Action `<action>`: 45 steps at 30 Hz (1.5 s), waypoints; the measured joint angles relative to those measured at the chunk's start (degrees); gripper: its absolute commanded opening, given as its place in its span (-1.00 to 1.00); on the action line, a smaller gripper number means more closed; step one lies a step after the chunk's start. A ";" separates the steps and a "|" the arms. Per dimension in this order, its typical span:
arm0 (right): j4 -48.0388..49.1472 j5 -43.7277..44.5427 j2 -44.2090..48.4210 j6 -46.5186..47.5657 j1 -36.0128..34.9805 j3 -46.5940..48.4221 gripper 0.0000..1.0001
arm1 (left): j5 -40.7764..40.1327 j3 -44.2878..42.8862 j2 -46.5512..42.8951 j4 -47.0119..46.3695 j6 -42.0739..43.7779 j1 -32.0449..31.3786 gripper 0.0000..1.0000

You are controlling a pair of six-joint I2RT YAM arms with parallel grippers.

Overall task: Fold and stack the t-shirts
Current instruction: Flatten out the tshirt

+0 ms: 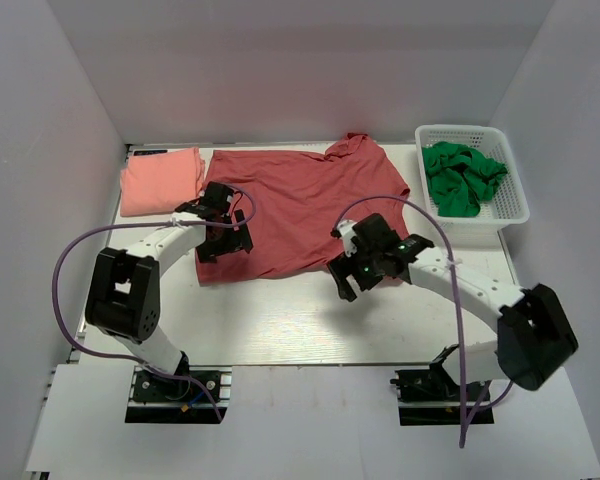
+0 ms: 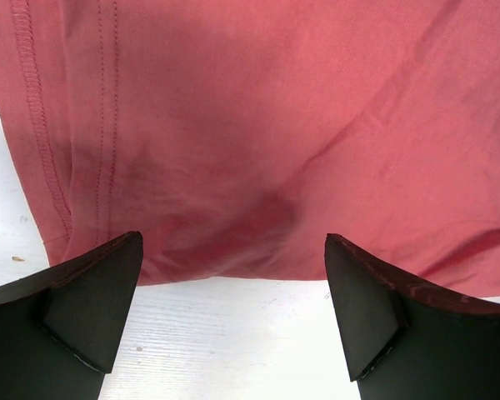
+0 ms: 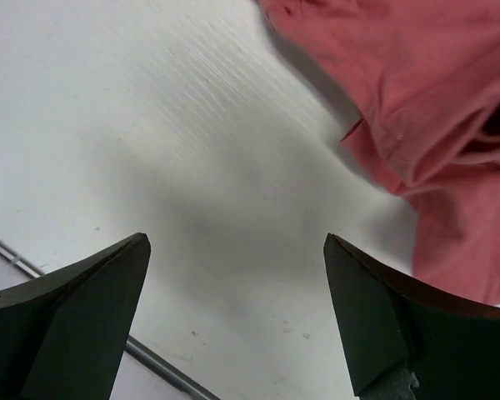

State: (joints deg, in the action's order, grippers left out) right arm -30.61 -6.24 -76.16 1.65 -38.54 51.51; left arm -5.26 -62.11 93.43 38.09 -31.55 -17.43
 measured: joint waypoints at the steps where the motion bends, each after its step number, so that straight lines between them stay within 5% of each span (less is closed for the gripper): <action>1: 0.61 1.03 -1.49 -0.85 -0.79 -0.59 0.81 | 0.11 0.11 -0.11 -0.04 0.00 0.00 1.00; 11: 12.44 13.11 -7.06 -6.62 -2.03 -2.34 0.16 | 0.11 1.46 -0.55 0.50 -0.44 0.00 1.00; 21: 13.27 22.36 -13.27 -8.81 -1.97 -1.90 0.02 | -0.31 1.77 -1.84 0.92 -0.46 0.00 1.00; 26: 14.60 24.85 -13.27 -10.38 -1.97 -1.55 -0.50 | -0.31 1.77 -1.90 0.92 -0.46 0.00 1.00; 29: 15.39 25.35 -13.31 -10.67 -1.97 -1.25 -1.00 | -0.50 1.77 -1.90 0.92 -0.46 0.00 1.00; 38: 10.43 24.37 -12.24 -12.13 -1.99 0.37 -1.00 | -1.20 1.77 -2.23 0.92 -0.46 0.00 1.00; 45: -1.53 13.38 -2.36 -12.70 -2.99 -1.42 -1.00 | -1.38 1.77 -2.40 0.92 -0.46 0.00 1.00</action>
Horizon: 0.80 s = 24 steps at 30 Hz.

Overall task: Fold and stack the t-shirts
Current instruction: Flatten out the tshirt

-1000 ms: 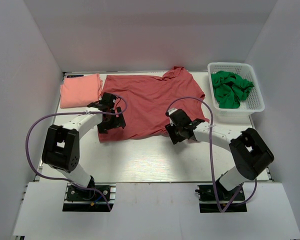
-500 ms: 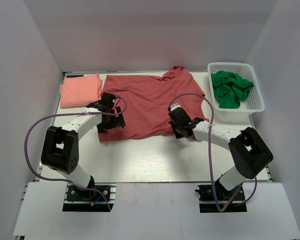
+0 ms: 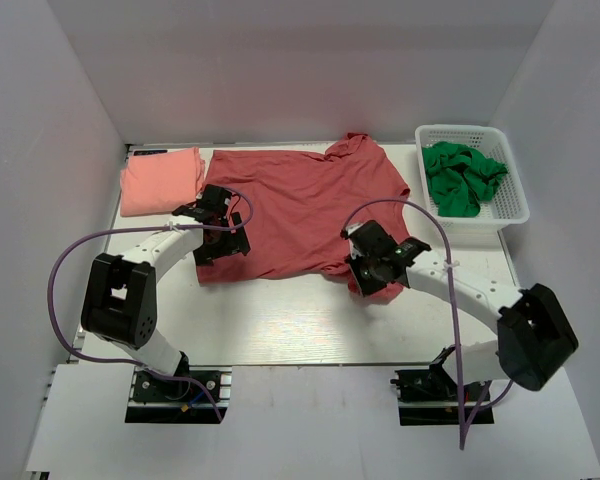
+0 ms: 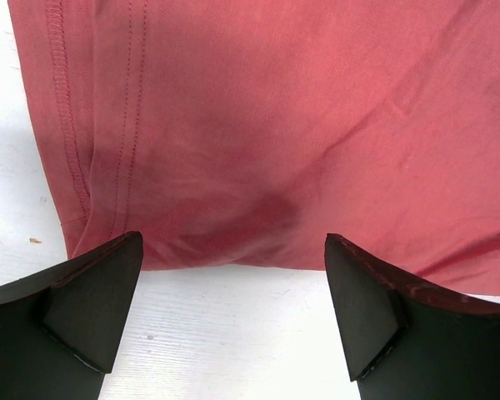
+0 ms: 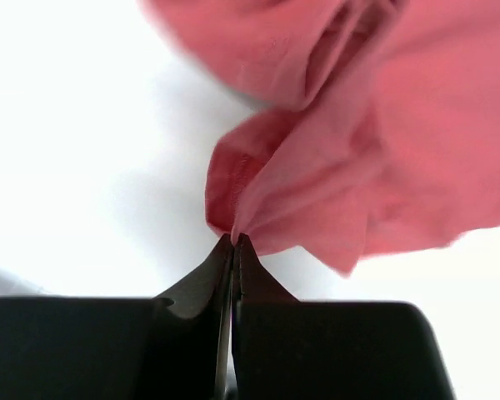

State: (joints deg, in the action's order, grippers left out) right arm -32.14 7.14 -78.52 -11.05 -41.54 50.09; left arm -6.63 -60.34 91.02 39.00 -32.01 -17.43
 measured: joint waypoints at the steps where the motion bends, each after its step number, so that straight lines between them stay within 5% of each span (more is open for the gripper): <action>1: -1.49 -2.25 1.01 -0.15 -0.26 -0.02 -1.00 | 0.00 0.00 0.00 0.02 0.00 0.00 1.00; 11: -15.87 -10.67 2.01 -7.10 -2.67 -4.24 -1.00 | 0.00 0.00 0.00 0.00 -0.44 0.00 1.00; 15: -18.51 -13.64 6.36 -10.49 -3.02 -8.33 -0.45 | 0.00 0.00 0.04 0.00 -0.44 0.07 1.00; 16: -18.99 -14.32 7.56 -11.04 -3.17 -9.14 -0.05 | 0.00 0.00 0.07 0.00 -0.44 0.07 1.00; 18: -19.96 -15.17 8.76 -11.69 -3.37 -9.79 0.11 | 0.00 0.00 0.13 -0.04 -0.44 0.07 1.00; 20: -20.55 -15.80 8.87 -11.80 -3.54 -9.18 0.81 | 0.00 -0.02 0.33 0.02 -0.44 0.07 1.00; 24: -21.09 -14.95 9.05 -9.94 -3.54 -2.58 0.81 | -0.74 -0.15 0.42 0.94 -0.52 0.07 1.00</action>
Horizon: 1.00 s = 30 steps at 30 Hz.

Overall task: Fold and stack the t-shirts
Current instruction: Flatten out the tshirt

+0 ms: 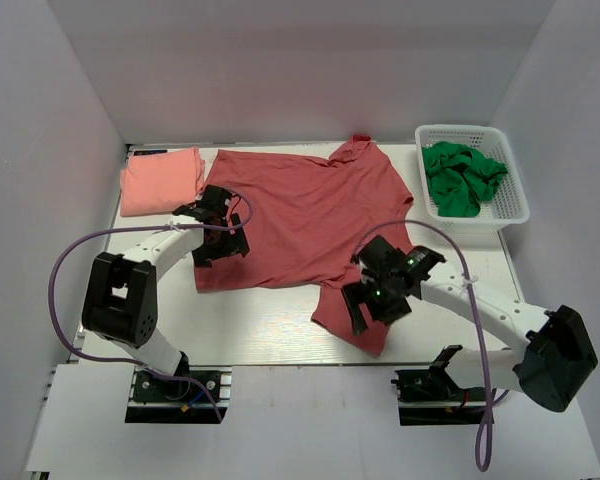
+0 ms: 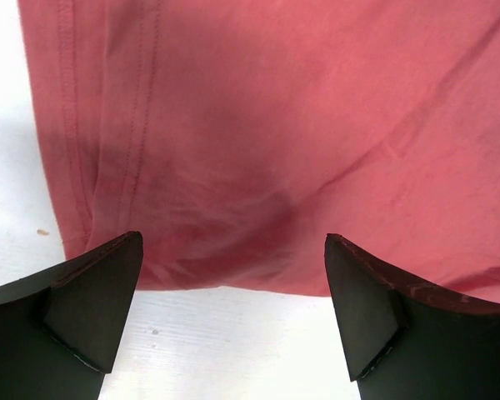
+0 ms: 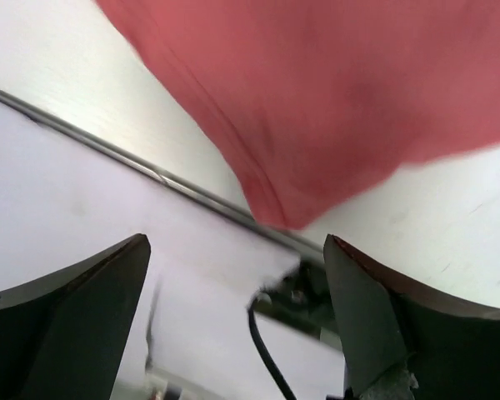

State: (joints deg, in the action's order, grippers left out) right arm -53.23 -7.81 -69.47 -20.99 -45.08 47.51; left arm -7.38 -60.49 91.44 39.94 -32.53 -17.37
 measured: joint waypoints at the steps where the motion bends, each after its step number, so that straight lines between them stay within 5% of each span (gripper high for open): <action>1: 0.26 0.94 -0.04 0.22 0.04 2.71 0.81 | -0.20 -0.02 -0.07 0.35 -0.11 0.00 1.00; 6: 3.61 9.29 -2.99 -1.90 1.22 11.39 0.81 | -4.24 0.02 -2.82 4.59 -3.63 0.24 1.00; 15: 10.21 17.84 -7.98 -7.61 9.90 8.83 0.81 | -14.49 9.53 -13.79 9.22 -16.17 5.40 0.91; 23: 18.18 16.15 -15.23 -8.48 16.98 7.74 0.81 | -13.84 16.70 -13.86 1.31 -18.60 6.80 0.39; 30: 20.20 12.74 -15.28 -8.63 20.04 1.44 0.81 | -11.52 21.03 -12.26 -6.62 -18.03 6.80 0.19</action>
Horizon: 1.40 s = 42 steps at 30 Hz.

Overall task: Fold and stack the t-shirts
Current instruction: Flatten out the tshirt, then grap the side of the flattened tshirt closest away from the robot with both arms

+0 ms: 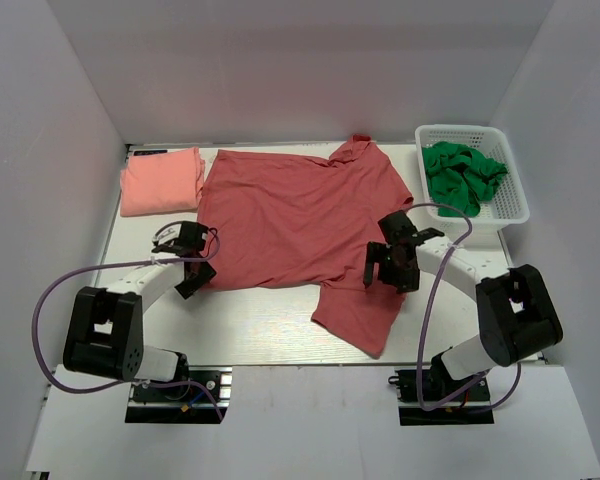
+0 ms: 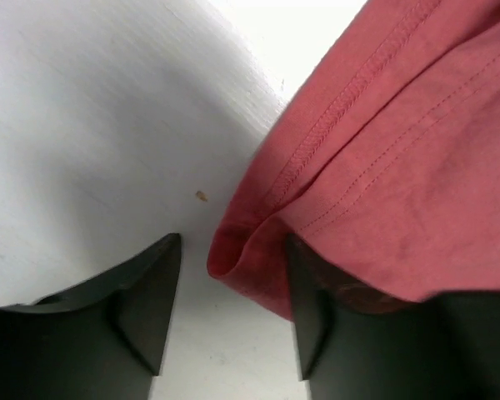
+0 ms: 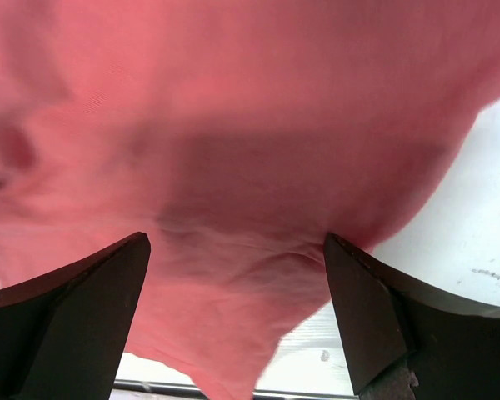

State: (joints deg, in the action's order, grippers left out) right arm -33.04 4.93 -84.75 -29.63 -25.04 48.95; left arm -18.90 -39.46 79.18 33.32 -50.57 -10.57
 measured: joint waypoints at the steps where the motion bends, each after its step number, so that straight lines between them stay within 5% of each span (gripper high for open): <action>1: 0.26 -0.42 0.07 -0.02 0.31 -1.01 0.81 | 0.44 0.39 0.24 -0.81 0.20 0.00 0.14; 2: 0.48 -0.72 0.09 0.04 0.70 -2.05 0.81 | 0.63 0.55 0.17 -1.40 0.44 0.00 0.02; 3: 0.59 -1.11 0.09 0.11 1.03 -3.04 0.81 | 1.03 0.72 0.15 -2.25 0.66 0.00 -0.40; 6: 1.16 -1.86 0.42 0.20 1.97 -3.69 0.81 | 1.38 1.60 -0.15 -4.28 0.11 0.09 -1.00; 27: 3.69 -8.02 3.39 3.45 10.60 -6.43 0.81 | 0.20 0.07 1.31 -3.02 -2.34 4.28 -1.00; 35: -1.31 -8.13 10.67 11.76 8.24 -4.70 0.81 | 3.37 -0.46 1.88 -4.63 -0.02 4.46 -1.00; 42: -8.20 -12.09 21.55 7.67 1.66 -3.91 0.81 | 6.67 -0.39 0.50 -3.02 0.13 4.39 -1.00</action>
State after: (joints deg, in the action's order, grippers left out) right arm -41.23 -7.16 -63.20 -21.96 -23.38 45.04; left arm -12.23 -39.86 79.68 30.30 -50.43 -6.17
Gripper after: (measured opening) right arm 0.904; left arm 0.009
